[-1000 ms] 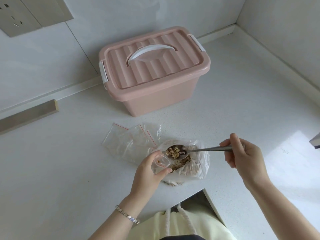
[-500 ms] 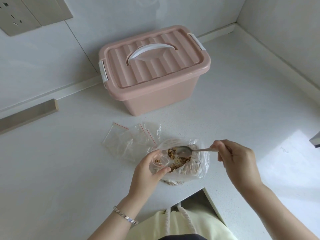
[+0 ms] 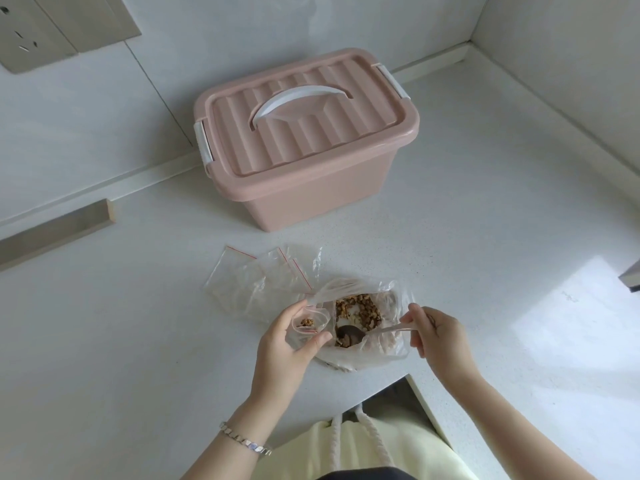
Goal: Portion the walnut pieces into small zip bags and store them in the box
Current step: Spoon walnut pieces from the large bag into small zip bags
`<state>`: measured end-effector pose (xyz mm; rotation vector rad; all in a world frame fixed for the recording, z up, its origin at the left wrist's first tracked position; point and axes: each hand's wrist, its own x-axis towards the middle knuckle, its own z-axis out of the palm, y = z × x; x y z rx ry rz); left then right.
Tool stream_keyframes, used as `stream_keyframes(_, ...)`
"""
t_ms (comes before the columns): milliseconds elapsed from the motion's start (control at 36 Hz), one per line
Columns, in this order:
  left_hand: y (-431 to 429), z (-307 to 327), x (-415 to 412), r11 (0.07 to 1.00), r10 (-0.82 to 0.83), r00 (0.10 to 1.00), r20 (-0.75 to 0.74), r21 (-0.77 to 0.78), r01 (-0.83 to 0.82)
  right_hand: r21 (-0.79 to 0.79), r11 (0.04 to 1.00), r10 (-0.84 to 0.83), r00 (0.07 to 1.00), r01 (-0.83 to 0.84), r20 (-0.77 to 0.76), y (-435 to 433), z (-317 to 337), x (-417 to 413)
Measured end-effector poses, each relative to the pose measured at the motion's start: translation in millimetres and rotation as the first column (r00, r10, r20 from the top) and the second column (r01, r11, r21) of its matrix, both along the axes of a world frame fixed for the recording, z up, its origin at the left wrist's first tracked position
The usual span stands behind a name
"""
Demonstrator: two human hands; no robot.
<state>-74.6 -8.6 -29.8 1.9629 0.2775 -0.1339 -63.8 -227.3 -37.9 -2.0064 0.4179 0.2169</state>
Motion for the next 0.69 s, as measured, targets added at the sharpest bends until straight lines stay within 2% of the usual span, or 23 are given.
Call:
stream_keyframes(111,1.1,-0.1,-0.9,1.0,-0.006,1.0,-0.013,-0.004,0.006,0.115,0.986,-0.104,0.988,0.118,-0.117,2.4,-10.7,-4.8)
stream_keyframes(222,2.3,-0.3,0.7,1.0,-0.003,1.0,-0.008,-0.005,0.003,0.234,0.932,-0.223,0.948,0.276,-0.227,-2.9,-11.4,-7.2)
stream_keyframes(333,2.8,-0.3,2.8,1.0,0.003,1.0,-0.003,0.004,-0.003,0.281,0.892,-0.281,0.921,0.355,-0.27,-11.2,-4.8,-8.3)
stream_keyframes(500,0.2,1.7,5.9,0.999,-0.032,0.999,0.01,0.019,0.032,0.278,0.885,-0.32,0.921,0.374,-0.222,-24.1,14.7,-1.8)
stream_keyframes(694,-4.5,0.5,8.5,0.988,-0.135,0.991,-0.001,0.069,0.135,0.23,0.925,-0.303,0.952,0.303,-0.033,-28.6,56.6,12.6)
